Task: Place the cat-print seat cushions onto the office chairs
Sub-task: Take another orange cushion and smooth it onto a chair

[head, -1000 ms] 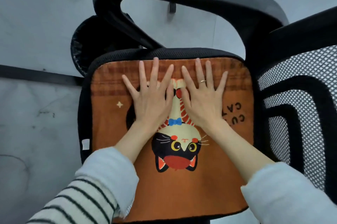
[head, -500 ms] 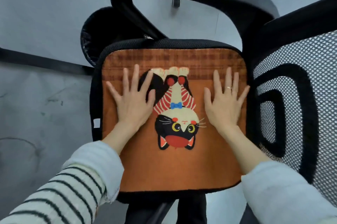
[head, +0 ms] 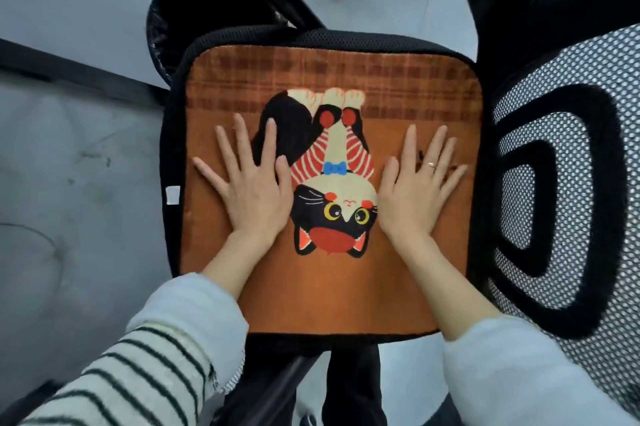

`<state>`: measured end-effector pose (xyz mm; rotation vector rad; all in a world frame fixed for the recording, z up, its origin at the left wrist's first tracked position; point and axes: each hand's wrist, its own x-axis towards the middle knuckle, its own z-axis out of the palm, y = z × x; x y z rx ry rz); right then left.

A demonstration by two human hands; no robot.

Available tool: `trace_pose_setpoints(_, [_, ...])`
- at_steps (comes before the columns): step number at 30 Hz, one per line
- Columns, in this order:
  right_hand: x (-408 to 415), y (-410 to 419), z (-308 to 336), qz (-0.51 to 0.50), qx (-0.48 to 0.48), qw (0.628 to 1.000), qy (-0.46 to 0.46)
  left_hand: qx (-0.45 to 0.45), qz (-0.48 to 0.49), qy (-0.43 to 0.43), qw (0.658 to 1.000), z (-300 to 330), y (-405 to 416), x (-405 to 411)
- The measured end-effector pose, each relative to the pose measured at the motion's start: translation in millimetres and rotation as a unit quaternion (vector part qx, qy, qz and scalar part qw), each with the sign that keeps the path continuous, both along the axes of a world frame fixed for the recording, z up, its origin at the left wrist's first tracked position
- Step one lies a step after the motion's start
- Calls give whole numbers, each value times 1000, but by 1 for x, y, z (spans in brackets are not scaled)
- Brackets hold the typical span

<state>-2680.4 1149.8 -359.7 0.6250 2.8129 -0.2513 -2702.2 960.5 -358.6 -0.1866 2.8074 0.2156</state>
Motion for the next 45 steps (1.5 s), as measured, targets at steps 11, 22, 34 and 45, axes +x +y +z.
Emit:
trace_pose_setpoints(11, [30, -46, -21, 63, 31, 997, 28, -29, -51, 31, 998, -14, 43, 44])
trace_pose_setpoints(22, [108, 49, -3, 151, 52, 987, -3, -30, -46, -21, 998, 3, -28, 105])
trace_pose_setpoints(34, [113, 17, -1, 53, 21, 998, -21, -26, 24, -17, 999, 0, -15, 117])
trace_pose_setpoints(45, [148, -53, -17, -7, 24, 1000, -13, -45, 136, -29, 989, -11, 37, 157])
